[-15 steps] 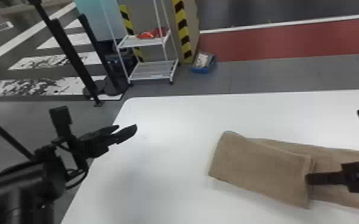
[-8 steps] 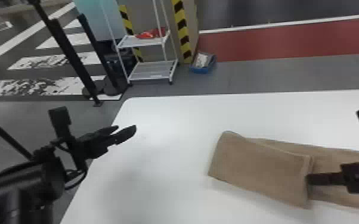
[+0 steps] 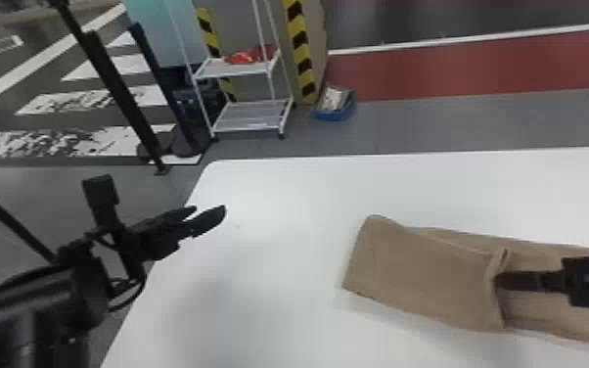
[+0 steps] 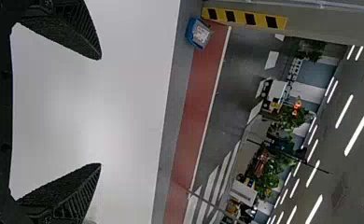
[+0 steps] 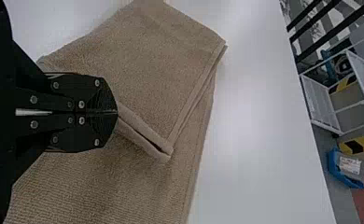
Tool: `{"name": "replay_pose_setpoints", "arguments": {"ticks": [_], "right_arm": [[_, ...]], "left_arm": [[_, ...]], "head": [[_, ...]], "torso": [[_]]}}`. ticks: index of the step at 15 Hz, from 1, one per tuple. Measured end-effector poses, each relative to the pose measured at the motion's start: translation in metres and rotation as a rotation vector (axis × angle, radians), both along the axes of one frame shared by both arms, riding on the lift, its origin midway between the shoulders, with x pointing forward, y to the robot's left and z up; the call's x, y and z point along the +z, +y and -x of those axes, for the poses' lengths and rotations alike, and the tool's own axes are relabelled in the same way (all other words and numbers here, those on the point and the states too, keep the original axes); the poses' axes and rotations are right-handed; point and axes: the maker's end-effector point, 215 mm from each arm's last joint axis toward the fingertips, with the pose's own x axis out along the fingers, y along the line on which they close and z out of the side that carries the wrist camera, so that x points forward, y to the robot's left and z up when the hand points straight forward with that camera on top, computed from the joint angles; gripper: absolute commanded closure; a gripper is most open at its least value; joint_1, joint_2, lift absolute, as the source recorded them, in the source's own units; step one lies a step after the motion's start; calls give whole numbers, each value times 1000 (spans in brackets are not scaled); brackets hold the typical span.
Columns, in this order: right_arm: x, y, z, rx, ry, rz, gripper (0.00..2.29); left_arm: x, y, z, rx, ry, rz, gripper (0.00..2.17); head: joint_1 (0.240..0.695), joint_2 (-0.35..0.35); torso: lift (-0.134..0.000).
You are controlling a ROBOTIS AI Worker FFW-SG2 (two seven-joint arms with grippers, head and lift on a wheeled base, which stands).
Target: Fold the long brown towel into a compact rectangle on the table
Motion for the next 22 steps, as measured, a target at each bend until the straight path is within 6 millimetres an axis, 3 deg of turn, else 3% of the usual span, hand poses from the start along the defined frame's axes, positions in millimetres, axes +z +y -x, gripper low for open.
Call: {"name": "replay_pose_setpoints", "arguments": {"ticks": [4, 8, 10, 11, 16, 22], "right_arm": [[27, -4, -11, -17, -57, -46, 1146], [26, -24, -4, -45, -58, -60, 1092], [15, -32, 5, -45, -34, -46, 296], [9, -35, 10, -48, -22, -35, 137], [3, -39, 10, -51, -13, -11, 127], [-20, -24, 9, -23, 40, 37, 147]], "left_arm": [[2, 3, 0, 2, -2, -5, 63], [3, 3, -2, 2, -3, -12, 63], [2, -1, -4, -3, -1, -14, 63], [1, -4, -5, -6, 2, -17, 63], [0, -8, -7, -12, 4, -20, 63], [-3, -4, -7, -6, 10, -19, 63]], "head": [[695, 310], [695, 293], [695, 279], [695, 274], [695, 263], [695, 281]], "torso": [[-124], [-124], [-124], [-124], [-124], [-124]]}}
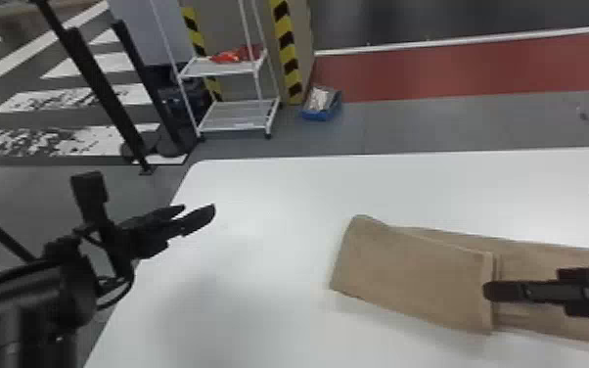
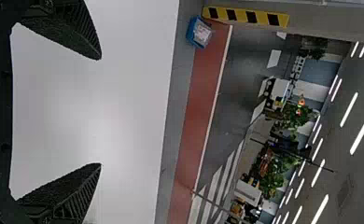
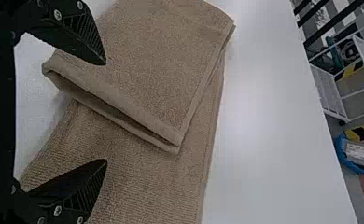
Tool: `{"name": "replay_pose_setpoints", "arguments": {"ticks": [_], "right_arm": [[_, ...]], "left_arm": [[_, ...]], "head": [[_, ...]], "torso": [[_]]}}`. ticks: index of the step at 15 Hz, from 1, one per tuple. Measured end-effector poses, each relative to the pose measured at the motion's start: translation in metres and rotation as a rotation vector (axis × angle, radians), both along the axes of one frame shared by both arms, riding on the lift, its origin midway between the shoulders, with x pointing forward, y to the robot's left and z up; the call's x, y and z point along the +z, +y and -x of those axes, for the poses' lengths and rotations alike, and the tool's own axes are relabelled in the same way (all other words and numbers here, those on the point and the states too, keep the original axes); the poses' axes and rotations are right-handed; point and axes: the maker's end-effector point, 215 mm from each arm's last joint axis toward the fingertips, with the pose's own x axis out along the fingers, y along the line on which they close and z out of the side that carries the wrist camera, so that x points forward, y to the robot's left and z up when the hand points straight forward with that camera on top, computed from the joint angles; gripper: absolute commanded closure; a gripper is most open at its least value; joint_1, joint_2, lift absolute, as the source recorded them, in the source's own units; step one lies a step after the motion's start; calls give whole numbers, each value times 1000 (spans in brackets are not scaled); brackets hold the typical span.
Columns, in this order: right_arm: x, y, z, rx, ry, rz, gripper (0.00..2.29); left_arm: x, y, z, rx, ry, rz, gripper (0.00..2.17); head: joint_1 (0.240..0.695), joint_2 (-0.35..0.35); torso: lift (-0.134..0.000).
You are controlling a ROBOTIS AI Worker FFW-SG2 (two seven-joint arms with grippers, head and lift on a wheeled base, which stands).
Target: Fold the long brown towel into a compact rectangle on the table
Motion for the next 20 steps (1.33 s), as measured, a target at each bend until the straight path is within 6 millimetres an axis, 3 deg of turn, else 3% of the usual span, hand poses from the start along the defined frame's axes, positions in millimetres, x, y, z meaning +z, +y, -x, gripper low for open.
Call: {"name": "replay_pose_setpoints", "arguments": {"ticks": [10, 20], "right_arm": [[-8, 34, -6, 53, 23, 22, 221], [-11, 37, -6, 61, 30, 33, 589]], "left_arm": [[-1, 7, 3, 5, -3, -3, 63], [-5, 8, 5, 5, 0, 2, 63]], "head": [[695, 324], [695, 333]], "torso": [[-124], [-124]]}}
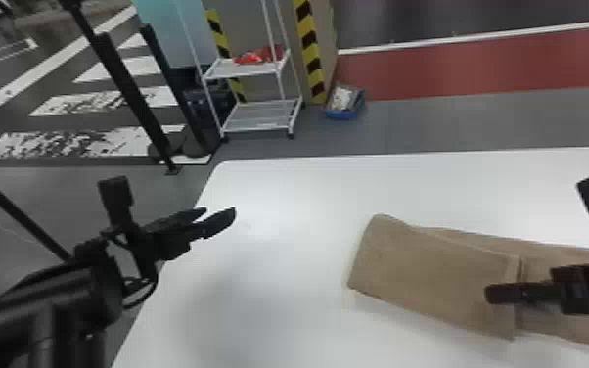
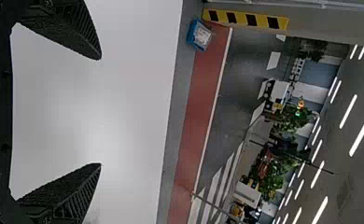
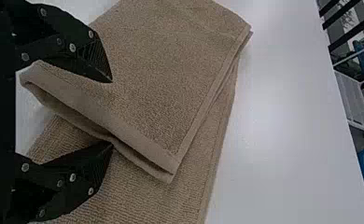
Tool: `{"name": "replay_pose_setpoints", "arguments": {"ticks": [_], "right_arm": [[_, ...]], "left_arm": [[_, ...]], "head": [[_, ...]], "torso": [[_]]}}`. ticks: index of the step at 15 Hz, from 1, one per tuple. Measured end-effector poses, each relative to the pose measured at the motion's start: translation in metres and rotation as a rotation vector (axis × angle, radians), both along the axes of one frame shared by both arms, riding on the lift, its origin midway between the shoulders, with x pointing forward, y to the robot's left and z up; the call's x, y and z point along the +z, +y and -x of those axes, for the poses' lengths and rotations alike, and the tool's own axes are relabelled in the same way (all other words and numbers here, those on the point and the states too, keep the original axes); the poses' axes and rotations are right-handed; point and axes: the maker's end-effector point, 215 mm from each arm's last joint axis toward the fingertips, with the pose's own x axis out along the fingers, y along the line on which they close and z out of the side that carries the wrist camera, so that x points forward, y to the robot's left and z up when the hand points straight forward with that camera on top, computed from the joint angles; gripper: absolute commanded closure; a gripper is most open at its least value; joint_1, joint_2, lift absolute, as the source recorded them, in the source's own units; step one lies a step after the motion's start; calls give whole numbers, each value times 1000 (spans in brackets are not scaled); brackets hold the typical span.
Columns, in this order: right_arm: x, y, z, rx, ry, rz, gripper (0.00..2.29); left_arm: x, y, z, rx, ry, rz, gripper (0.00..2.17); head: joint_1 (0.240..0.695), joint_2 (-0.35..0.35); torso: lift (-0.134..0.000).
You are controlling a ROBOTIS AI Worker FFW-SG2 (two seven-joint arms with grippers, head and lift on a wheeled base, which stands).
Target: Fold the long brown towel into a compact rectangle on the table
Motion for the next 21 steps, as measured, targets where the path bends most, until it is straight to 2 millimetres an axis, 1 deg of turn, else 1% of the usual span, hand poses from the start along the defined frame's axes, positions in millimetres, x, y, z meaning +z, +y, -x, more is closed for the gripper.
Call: {"name": "replay_pose_setpoints", "arguments": {"ticks": [6, 7, 8, 10, 11, 12, 17, 21], "right_arm": [[4, 0, -5, -8, -7, -8, 596], [4, -1, -5, -9, -6, -8, 751], [3, -1, -5, -9, -4, -7, 792], [2, -2, -5, -11, -1, -6, 792], [2, -2, -5, -12, -1, -6, 880], [2, -2, -5, -11, 0, -6, 1109], [3, -5, -7, -23, -2, -11, 1112], [13, -6, -10, -33, -25, -37, 1109]], "left_arm": [[0, 2, 2, 4, 0, 2, 63], [0, 2, 2, 4, 0, 3, 63], [-1, 2, 2, 4, 1, 3, 66], [-1, 2, 3, 3, 2, 3, 66], [-2, 1, 3, 3, 2, 4, 66], [-2, 1, 4, 3, 3, 4, 66], [-2, -1, 6, 0, 2, 4, 66], [-2, 0, 9, 1, 2, 3, 66]], "head": [[695, 334], [695, 333], [695, 333], [695, 332], [695, 332], [695, 331], [695, 326], [695, 326]], "torso": [[-124], [-124], [-124], [-124], [-124], [-124], [-124], [-124]]}}
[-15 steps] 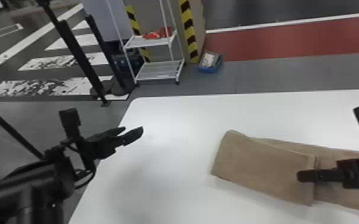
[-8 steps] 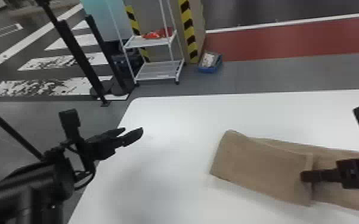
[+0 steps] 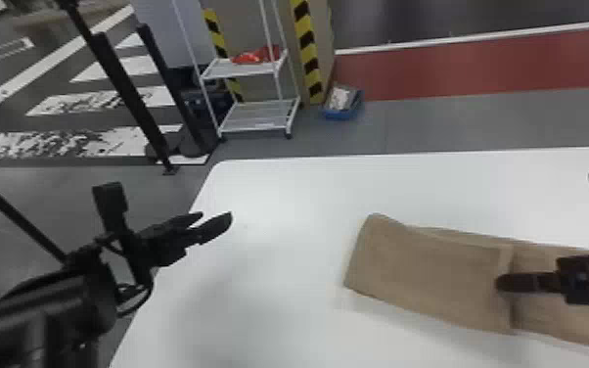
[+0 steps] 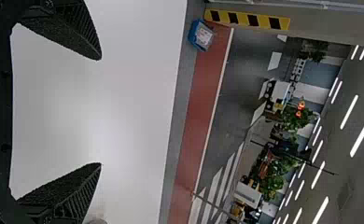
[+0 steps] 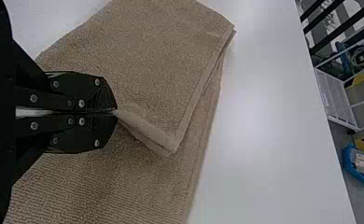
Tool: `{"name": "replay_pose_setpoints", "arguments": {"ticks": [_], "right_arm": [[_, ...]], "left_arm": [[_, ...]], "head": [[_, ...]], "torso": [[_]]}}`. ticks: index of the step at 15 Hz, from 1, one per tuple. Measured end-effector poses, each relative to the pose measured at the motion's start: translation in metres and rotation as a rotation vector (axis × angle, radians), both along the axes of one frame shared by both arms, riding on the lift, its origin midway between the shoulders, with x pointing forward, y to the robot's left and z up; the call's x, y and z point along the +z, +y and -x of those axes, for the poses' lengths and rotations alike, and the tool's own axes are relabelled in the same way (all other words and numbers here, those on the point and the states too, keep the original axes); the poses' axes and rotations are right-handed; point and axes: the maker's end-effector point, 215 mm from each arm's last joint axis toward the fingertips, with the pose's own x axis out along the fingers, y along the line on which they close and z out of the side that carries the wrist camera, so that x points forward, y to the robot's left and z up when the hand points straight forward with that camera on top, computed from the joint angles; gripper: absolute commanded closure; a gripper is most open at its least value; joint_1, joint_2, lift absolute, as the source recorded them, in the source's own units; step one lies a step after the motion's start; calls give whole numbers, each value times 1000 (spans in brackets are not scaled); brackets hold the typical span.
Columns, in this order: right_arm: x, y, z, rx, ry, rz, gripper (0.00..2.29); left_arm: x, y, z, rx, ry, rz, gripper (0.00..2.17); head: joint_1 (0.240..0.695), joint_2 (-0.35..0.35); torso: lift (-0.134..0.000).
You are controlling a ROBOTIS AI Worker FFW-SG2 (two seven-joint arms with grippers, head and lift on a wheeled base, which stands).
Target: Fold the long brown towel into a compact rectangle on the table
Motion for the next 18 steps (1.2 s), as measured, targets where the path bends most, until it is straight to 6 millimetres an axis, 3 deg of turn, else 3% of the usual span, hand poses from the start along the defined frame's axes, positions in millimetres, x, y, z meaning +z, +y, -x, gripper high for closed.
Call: {"name": "replay_pose_setpoints", "arguments": {"ticks": [6, 8, 12, 15, 16, 18], "right_arm": [[51, -8, -11, -29, -115, -98, 1109], [47, -18, -6, -45, -112, -93, 1109], [20, -28, 4, -74, -54, -65, 1112], [62, -40, -7, -93, -159, -91, 1109], [67, -47, -7, -100, -176, -87, 1109], [52, -56, 5, -118, -145, -76, 1109]], "left_arm": [[3, 4, 4, 8, -6, 1, 70], [4, 5, 4, 12, -10, 4, 70], [2, -7, 4, 14, -20, 56, 73], [1, -16, 4, 35, -40, 122, 73], [1, -18, 3, 49, -52, 145, 76], [-1, -27, 3, 79, -73, 175, 76]], "head": [[695, 320], [695, 315], [695, 294], [695, 273], [695, 257], [695, 245]], "torso": [[-124], [-124], [-124], [-124], [-124], [-124]]}}
